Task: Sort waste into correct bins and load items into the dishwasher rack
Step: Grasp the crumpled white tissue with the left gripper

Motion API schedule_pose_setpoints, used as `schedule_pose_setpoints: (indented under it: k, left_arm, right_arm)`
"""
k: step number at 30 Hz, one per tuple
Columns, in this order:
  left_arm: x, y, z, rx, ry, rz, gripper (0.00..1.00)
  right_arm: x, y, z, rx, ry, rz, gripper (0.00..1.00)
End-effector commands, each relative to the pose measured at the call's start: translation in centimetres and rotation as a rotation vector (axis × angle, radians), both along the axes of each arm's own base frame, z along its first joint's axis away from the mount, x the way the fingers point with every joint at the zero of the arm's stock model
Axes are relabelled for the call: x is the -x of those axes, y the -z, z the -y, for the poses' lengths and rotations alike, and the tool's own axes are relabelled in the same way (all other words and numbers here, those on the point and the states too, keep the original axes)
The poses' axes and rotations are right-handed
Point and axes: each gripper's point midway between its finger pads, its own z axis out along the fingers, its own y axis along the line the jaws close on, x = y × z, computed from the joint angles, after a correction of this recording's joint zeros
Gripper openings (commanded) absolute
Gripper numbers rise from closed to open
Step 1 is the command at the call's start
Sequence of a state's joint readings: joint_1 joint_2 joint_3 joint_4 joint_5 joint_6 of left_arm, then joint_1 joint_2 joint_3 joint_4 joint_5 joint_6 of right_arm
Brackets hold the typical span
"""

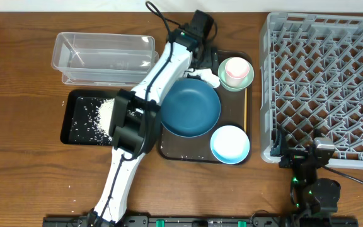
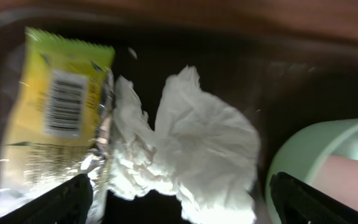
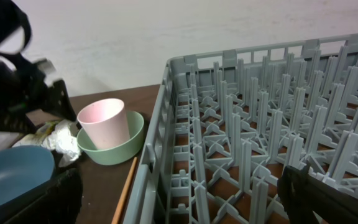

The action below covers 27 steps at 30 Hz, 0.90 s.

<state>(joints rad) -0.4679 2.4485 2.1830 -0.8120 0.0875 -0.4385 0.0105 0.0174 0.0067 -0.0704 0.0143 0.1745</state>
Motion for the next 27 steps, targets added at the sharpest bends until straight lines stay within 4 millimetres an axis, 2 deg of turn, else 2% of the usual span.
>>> schedule_pose_setpoints:
  k: [1,6,7,12,17,19,21,22,27]
  left_arm:
    - [0.3,1.3,0.4,0.008,-0.012,-0.029,0.91]
    - [0.8,1.9,0.3,-0.006,-0.009,-0.043,0.86]
    - [1.1,2.1,0.2,-0.012,-0.009,-0.054,0.82]
    - [2.3,3.2,0.1,-0.034,-0.002,-0.096,0.57]
    - [2.8,2.7,0.3,-0.037,0.006,-0.102,0.32]
    - [2.9,1.7,0.3,-0.034,0.007,-0.096,0.22]
    - [3.0,0.1,0.2,-0.026,0.007,-0.08,0.19]
    - [3.1,-0.9,0.2,-0.02,0.007,-0.07,0.14]
    - [3.8,-7.2,-0.2,0.016,0.008,-0.001,0.06]
  right_arm:
    - [0.0,0.1,-0.1,0.011,-0.007,-0.002,0.99]
    - [0.0,0.1,-0.1,0.011,-0.007,-0.002,0.99]
    - [0.0,0.1,-0.1,0.011,-0.007,-0.002,0.99]
    - [0.0,0.1,-0.1,0.011,-0.007,-0.002,0.99]
    - [0.0,0.1,-0.1,0.011,-0.007,-0.002,0.99]
    - [0.0,0.1,-0.1,0.011,-0.007,-0.002,0.99]
    - [0.0,0.1,-0.1,0.011,-0.007,-0.002,0.99]
    - [0.0,0.1,-0.1,0.011,-0.007,-0.002,0.99]
    - [0.0,0.1,-0.1,0.011,-0.007,-0.002,0.99]
